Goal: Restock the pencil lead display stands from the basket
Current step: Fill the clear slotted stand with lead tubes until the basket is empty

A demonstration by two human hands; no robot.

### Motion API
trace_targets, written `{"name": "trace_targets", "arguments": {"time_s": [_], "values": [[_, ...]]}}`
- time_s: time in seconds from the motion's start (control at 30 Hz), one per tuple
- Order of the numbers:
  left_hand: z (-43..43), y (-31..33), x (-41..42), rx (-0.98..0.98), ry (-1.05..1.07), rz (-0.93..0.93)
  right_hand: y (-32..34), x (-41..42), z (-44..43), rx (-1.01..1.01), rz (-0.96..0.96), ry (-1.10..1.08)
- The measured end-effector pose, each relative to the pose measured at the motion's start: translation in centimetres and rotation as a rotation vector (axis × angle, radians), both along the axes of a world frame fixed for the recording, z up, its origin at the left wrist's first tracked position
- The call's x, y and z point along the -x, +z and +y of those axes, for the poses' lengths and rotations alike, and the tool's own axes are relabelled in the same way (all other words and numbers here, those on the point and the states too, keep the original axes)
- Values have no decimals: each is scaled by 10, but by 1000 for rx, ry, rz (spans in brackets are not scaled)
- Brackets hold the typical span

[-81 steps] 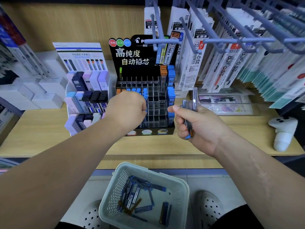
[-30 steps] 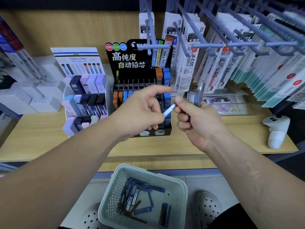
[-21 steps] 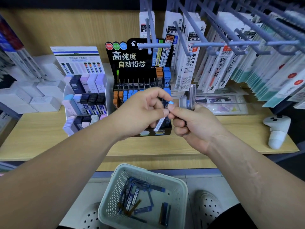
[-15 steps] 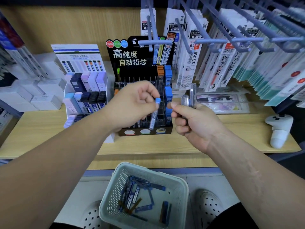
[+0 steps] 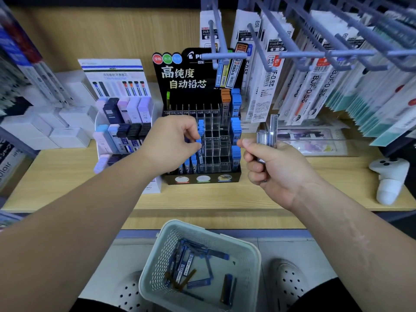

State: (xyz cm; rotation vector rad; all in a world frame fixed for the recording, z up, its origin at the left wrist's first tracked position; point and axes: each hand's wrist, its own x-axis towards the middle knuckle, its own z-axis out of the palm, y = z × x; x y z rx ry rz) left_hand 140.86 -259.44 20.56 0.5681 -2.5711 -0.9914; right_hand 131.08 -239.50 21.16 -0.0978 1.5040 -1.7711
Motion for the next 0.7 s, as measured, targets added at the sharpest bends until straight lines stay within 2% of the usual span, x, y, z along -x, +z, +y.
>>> {"name": "trace_targets", "arguments": {"time_s": [0.33, 0.7], "values": [[7, -3, -2, 179, -50, 26, -1, 0, 0, -1, -1, 21], [8, -12, 5, 442, -133, -117, 1, 0, 2, -2, -22, 74]]}}
